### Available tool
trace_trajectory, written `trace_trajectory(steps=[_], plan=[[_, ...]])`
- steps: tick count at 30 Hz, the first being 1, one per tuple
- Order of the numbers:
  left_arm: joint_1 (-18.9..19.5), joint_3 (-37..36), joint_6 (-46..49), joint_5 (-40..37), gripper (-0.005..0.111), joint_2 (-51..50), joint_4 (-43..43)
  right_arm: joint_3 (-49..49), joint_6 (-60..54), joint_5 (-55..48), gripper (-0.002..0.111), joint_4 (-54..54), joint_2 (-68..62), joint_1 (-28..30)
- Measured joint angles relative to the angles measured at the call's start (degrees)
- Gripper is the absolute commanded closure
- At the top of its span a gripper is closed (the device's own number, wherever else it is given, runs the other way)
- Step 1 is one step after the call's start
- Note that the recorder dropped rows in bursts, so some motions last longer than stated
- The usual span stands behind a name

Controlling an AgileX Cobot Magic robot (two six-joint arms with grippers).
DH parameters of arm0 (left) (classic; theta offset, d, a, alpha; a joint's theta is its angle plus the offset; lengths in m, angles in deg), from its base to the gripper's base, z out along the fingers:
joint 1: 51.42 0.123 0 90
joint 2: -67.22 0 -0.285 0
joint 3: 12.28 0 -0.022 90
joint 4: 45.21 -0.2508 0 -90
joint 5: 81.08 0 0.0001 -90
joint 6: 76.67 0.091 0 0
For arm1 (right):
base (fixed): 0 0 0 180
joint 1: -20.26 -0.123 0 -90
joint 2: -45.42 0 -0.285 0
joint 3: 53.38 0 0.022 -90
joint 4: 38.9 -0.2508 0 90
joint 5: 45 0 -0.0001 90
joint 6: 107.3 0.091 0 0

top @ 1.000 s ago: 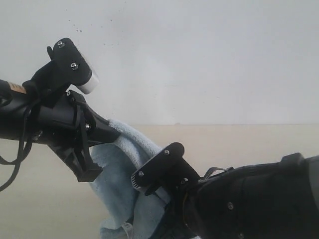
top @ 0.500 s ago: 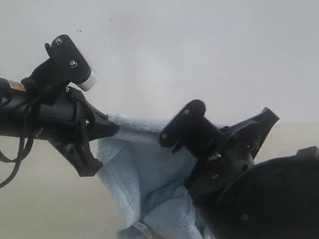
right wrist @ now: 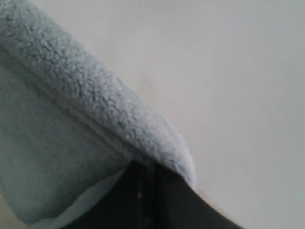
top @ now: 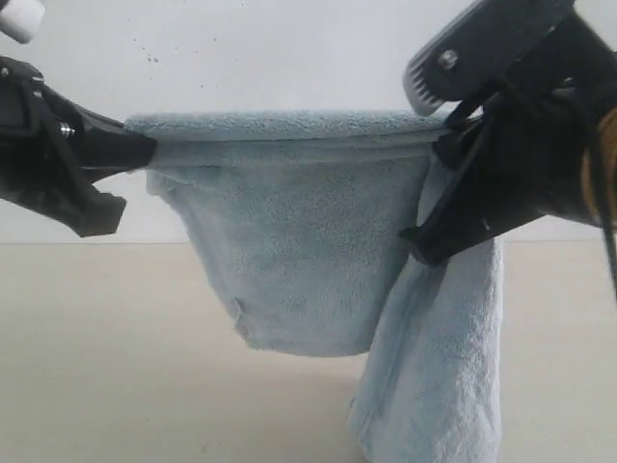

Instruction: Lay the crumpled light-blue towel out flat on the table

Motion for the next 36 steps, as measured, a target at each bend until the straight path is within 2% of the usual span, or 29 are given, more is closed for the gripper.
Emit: trace_trajectory(steps=[5, 9, 11, 17, 19, 25, 28, 33, 36], plan=[[0.1, -6.0, 0.2, 2.2, 0.103, -0.1, 0.0, 0.0, -23.2, 4.9, 0.108, -24.7, 0.2, 7.2], [0.0, -10.7, 0.3, 8.1, 0.103, -1.2, -0.5, 0.0, -37.0, 3.9, 0.108, -41.6, -2.5, 9.2], [0.0, -11.7, 0.3, 9.0, 0.103, -1.2, -1.0, 0.0, -40.1, 3.9, 0.102, -46.2, -3.5, 9.4], [1.1, -12.0, 0.4, 12.6, 0.103, -1.2, -2.2, 0.0, -41.8, -0.6, 0.059, -46.8, -4.9, 11.0], [1.1, -12.0, 0.4, 13.4, 0.103, -1.2, -2.4, 0.0, -41.8, -1.1, 0.052, -45.7, -5.8, 11.3], [1.1, -12.0, 0.4, 14.2, 0.103, -2.0, -2.5, 0.0, -34.2, 0.2, 0.052, -42.6, -8.2, 11.3], [1.1, -12.0, 0.4, 15.1, 0.103, -3.3, -2.5, 0.0, -31.5, 0.6, 0.052, -45.8, -7.9, 9.9], [1.1, -12.0, 0.4, 17.5, 0.103, -4.9, -2.5, -0.1, -42.9, -3.0, 0.052, -56.7, -7.8, 0.2], [1.1, -12.0, 0.4, 18.2, 0.103, -5.3, -2.5, -1.1, -46.4, -5.3, 0.052, -58.8, -10.1, -3.8]])
